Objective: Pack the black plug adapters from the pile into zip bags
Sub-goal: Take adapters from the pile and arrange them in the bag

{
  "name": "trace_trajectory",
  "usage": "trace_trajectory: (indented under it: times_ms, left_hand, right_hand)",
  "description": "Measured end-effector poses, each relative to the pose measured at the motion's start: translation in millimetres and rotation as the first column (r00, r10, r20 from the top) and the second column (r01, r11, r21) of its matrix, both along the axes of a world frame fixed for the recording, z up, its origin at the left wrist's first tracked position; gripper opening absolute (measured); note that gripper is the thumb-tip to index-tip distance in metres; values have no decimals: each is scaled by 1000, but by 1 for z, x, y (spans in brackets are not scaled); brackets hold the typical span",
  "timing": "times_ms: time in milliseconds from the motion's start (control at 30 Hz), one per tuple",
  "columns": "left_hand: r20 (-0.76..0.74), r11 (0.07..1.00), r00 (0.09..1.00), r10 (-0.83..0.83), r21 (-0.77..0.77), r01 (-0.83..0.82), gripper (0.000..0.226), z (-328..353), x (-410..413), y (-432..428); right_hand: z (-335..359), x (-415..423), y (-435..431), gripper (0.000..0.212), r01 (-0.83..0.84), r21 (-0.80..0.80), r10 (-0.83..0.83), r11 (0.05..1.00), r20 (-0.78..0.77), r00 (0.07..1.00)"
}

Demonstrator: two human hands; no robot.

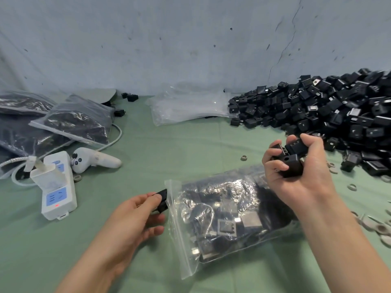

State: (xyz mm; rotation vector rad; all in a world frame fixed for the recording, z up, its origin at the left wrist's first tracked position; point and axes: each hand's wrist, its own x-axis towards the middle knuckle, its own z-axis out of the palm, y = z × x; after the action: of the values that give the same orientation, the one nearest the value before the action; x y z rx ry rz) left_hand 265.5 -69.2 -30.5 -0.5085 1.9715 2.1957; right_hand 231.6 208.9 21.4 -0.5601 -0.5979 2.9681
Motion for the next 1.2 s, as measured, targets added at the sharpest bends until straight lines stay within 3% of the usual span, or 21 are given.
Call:
trace_trajectory:
  times_ms: [300, 800, 1067, 1200]
  left_hand:
    - [-10, 1000, 1000, -6, 18, 7, 26, 1, 1, 4]
    - [-41, 953, 969, -245, 173, 249, 36, 1, -1, 12]
    - [-54, 979, 983, -173, 97, 178, 20, -3, -4, 24]
    - [-59, 985, 987, -147, 83, 151, 24, -2, -6, 22]
  right_hand:
    - [0, -2, -4, 18, -67, 66, 67, 996, 1, 998]
    - [-2, -1, -15, 24, -129, 81, 128, 988, 10, 992]
    - [-3, -1, -21, 23, -162, 101, 163, 982, -1, 987]
    - [-2, 0, -21, 23, -162, 98, 163, 982, 2, 987]
